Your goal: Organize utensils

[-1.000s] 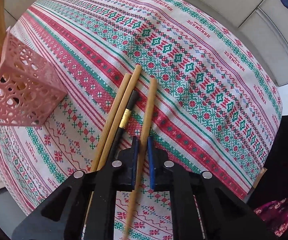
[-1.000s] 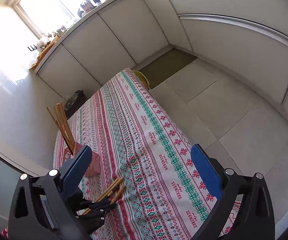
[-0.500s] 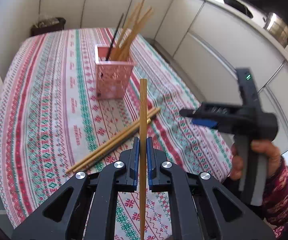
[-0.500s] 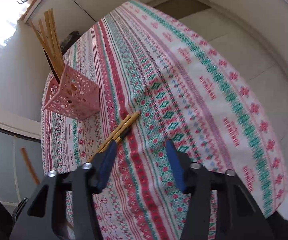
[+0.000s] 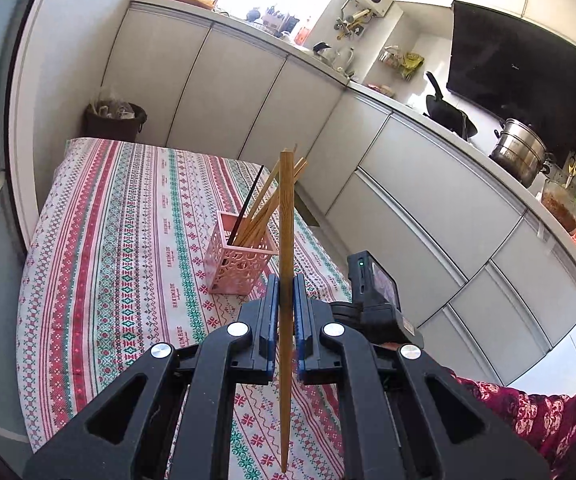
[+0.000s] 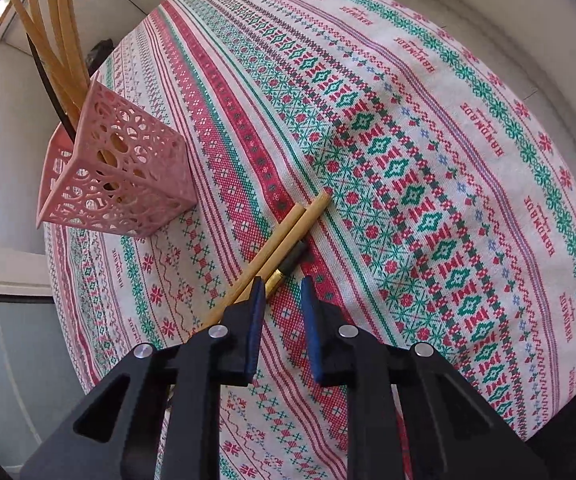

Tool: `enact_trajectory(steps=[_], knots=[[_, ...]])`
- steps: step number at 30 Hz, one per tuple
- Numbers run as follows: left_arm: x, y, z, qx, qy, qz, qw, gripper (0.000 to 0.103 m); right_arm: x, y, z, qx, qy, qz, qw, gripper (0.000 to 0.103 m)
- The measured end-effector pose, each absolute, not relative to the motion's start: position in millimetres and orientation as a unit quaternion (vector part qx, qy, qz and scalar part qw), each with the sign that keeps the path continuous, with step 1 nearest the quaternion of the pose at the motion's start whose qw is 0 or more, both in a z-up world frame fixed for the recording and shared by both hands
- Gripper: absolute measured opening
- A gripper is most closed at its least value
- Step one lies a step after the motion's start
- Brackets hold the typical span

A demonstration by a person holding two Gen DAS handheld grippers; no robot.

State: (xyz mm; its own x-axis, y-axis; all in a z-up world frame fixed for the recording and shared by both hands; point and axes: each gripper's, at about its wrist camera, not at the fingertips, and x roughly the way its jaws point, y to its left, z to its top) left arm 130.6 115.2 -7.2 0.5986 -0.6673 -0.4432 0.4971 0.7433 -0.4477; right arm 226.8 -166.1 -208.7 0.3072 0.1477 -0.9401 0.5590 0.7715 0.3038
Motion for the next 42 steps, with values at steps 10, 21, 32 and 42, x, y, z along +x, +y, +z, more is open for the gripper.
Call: enact_trajectory(steps=[10, 21, 32, 42], knots=[[125, 138, 6, -0.163, 0.278, -0.324, 0.889, 0.006, 241, -130, -214, 0.196, 0.617, -0.134, 0.751, 0.019], [122, 136, 7, -0.162, 0.277, -0.322, 0.891, 0.006, 242, -109, -212, 0.150, 0.618, -0.171, 0.753, 0.037], [121, 128, 6, -0.154, 0.280, -0.324, 0.890, 0.007, 170, -141, -183, 0.219, 0.480, -0.104, 0.843, 0.007], [100, 88, 13, -0.094, 0.234, -0.329, 0.910, 0.007, 122, -145, -99, 0.078, 0.317, -0.067, 0.943, 0.007]])
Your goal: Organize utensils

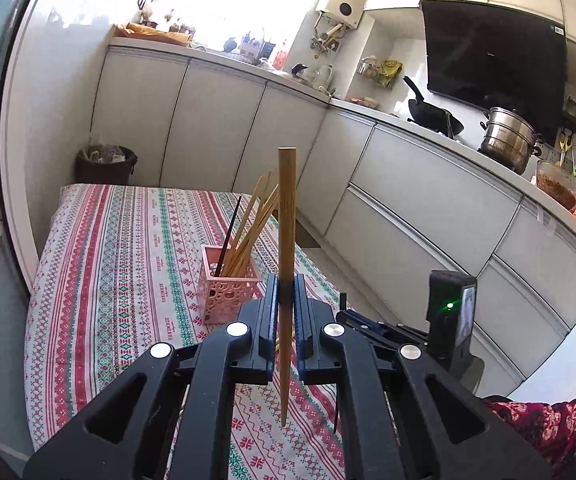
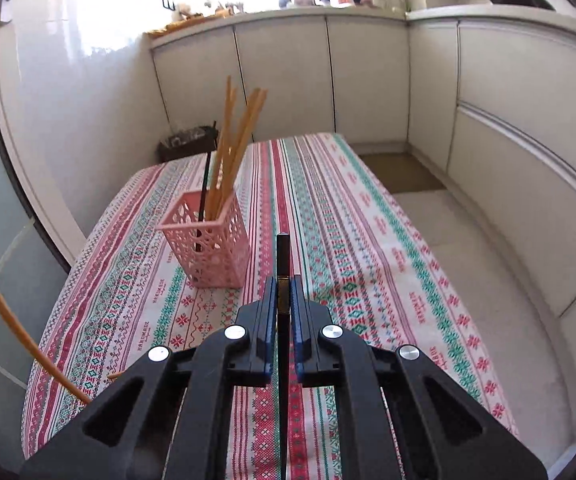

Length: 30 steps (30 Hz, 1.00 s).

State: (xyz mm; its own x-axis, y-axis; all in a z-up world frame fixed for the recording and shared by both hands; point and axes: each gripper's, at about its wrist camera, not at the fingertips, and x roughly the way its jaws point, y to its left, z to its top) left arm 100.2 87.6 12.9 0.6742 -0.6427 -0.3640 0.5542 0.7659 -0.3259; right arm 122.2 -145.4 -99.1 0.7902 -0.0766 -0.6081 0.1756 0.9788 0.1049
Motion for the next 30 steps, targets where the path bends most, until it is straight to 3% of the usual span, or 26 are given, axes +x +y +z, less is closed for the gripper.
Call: enact_trajectory(steps=[20, 30], knots=[[153, 46, 68, -0.093, 0.143, -0.245, 0.954, 0.007, 125, -185, 41, 0.109, 0.154, -0.015, 0.982, 0.007], [176, 45, 72, -0.104, 0.133, -0.246, 0.954, 0.006, 155, -197, 44, 0.130, 0.142, -0.005, 0.981, 0.007]])
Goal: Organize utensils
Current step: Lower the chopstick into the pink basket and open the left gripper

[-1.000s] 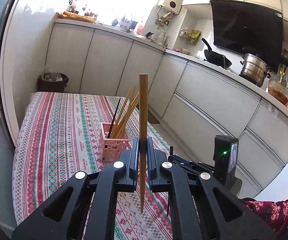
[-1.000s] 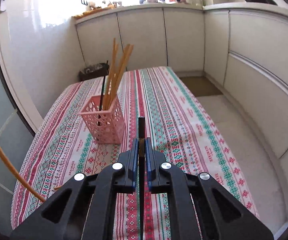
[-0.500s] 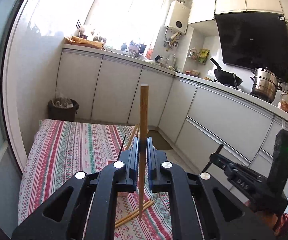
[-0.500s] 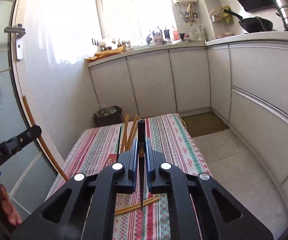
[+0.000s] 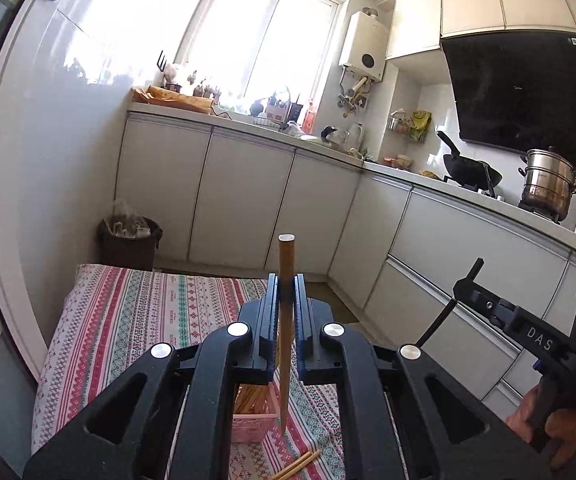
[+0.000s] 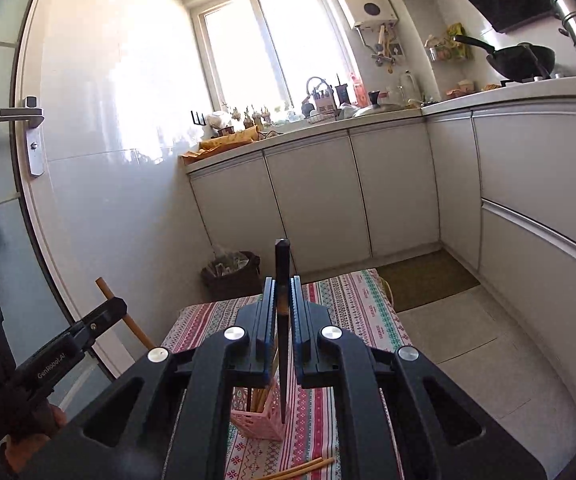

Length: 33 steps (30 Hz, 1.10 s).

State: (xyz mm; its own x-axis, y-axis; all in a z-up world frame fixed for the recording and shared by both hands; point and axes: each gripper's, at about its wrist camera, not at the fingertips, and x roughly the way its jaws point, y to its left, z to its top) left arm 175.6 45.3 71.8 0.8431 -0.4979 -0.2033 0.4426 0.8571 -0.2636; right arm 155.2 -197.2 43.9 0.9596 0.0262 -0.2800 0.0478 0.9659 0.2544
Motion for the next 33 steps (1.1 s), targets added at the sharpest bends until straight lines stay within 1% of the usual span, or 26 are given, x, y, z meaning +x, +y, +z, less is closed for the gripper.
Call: enact_trajectory(steps=[6, 10, 14, 17, 19, 23, 24, 26, 27, 33], knots=[[190, 48, 91, -0.099, 0.119, -0.231, 0.961, 0.006, 166, -196, 47, 0.131, 0.135, 0.005, 0.982, 0.007], [201, 43, 102, -0.077, 0.108, -0.216, 0.967, 0.006, 174, -190, 48, 0.126, 0.132, 0.012, 0.983, 0.007], [222, 30, 85, -0.044, 0.141, -0.206, 0.967, 0.007, 185, -184, 45, 0.125, 0.133, 0.020, 0.983, 0.007], [236, 28, 61, -0.049, 0.179, -0.209, 0.960, 0.009, 191, -177, 41, 0.123, 0.135, 0.024, 0.983, 0.007], [237, 34, 52, -0.070, 0.184, -0.203, 0.959, 0.015, 194, -173, 39, 0.120, 0.138, 0.026, 0.983, 0.007], [228, 45, 61, -0.081, 0.164, -0.194, 0.964, 0.019, 200, -164, 35, 0.111, 0.142, 0.028, 0.983, 0.007], [225, 48, 65, -0.084, 0.155, -0.189, 0.966, 0.027, 202, -163, 35, 0.110, 0.143, 0.028, 0.983, 0.007], [218, 51, 72, -0.085, 0.139, -0.179, 0.970, 0.038, 208, -158, 33, 0.104, 0.145, 0.028, 0.984, 0.007], [216, 53, 74, -0.085, 0.134, -0.175, 0.972, 0.040, 211, -155, 32, 0.101, 0.145, 0.028, 0.984, 0.007], [218, 66, 76, -0.097, 0.135, -0.164, 0.972, 0.040, 233, -140, 10, 0.097, 0.147, 0.038, 0.984, 0.007]])
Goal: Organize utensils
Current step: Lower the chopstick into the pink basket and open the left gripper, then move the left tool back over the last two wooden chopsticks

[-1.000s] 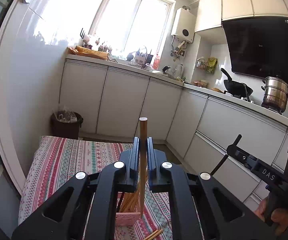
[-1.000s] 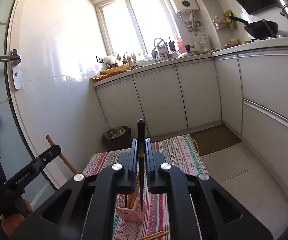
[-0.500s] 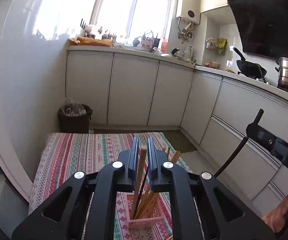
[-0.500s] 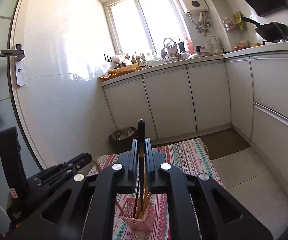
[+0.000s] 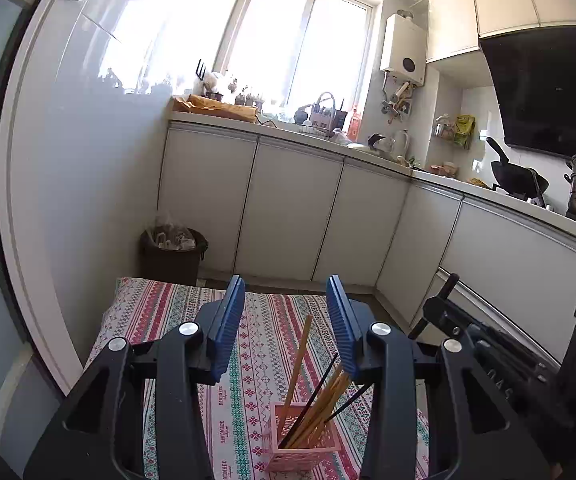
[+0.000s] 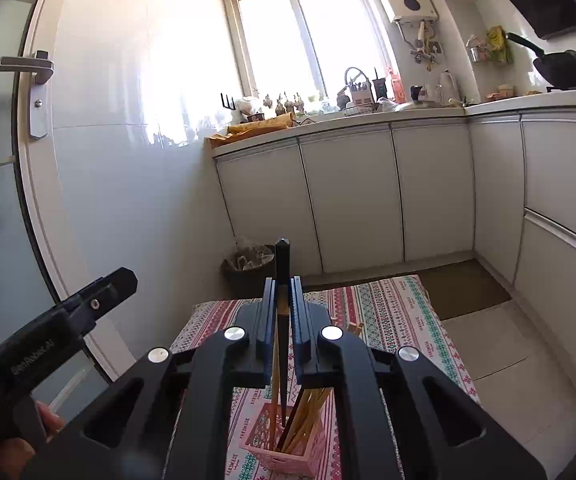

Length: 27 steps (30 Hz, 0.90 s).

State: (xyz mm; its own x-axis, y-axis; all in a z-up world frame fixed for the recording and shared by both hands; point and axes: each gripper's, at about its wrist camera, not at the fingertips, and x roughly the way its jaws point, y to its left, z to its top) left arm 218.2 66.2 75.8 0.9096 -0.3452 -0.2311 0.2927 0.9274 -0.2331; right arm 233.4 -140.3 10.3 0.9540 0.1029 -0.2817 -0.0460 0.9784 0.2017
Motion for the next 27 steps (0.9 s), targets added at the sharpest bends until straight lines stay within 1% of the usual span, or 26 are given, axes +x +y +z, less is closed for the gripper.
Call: enact_trajectory(steps=[5, 7, 8, 9, 14, 17, 20, 22, 23, 24, 25, 27], knots=[[223, 78, 73, -0.107, 0.143, -0.147, 0.973, 0.040, 251, -129, -17, 0.092, 0.176, 0.037, 0.980, 0.008], [222, 83, 74, -0.110, 0.140, -0.139, 0.974, 0.040, 252, -127, -18, 0.089, 0.179, 0.035, 0.979, 0.013], [221, 85, 75, -0.112, 0.139, -0.136, 0.975, 0.040, 252, -126, -16, 0.088, 0.178, 0.031, 0.980, 0.026], [221, 86, 75, -0.113, 0.138, -0.134, 0.975, 0.042, 250, -126, -14, 0.087, 0.175, 0.027, 0.980, 0.042], [218, 88, 77, -0.114, 0.138, -0.129, 0.975, 0.043, 242, -132, -2, 0.085, 0.168, 0.016, 0.982, 0.043], [215, 88, 79, -0.114, 0.137, -0.131, 0.975, 0.047, 236, -134, 4, 0.079, 0.164, 0.011, 0.983, 0.043], [212, 86, 80, -0.111, 0.137, -0.133, 0.975, 0.052, 230, -138, 9, 0.081, 0.161, 0.004, 0.984, 0.044], [209, 84, 80, -0.109, 0.136, -0.133, 0.976, 0.062, 226, -142, 12, 0.083, 0.159, -0.002, 0.984, 0.047], [208, 84, 79, -0.109, 0.135, -0.133, 0.976, 0.065, 224, -144, 13, 0.085, 0.157, -0.005, 0.984, 0.054], [206, 84, 78, -0.108, 0.135, -0.133, 0.976, 0.069, 222, -145, 13, 0.088, 0.155, -0.008, 0.984, 0.062], [205, 83, 78, -0.107, 0.135, -0.133, 0.976, 0.073, 219, -147, 14, 0.090, 0.153, -0.009, 0.984, 0.067], [204, 83, 78, -0.107, 0.136, -0.133, 0.976, 0.079, 215, -150, 15, 0.097, 0.148, -0.014, 0.984, 0.084]])
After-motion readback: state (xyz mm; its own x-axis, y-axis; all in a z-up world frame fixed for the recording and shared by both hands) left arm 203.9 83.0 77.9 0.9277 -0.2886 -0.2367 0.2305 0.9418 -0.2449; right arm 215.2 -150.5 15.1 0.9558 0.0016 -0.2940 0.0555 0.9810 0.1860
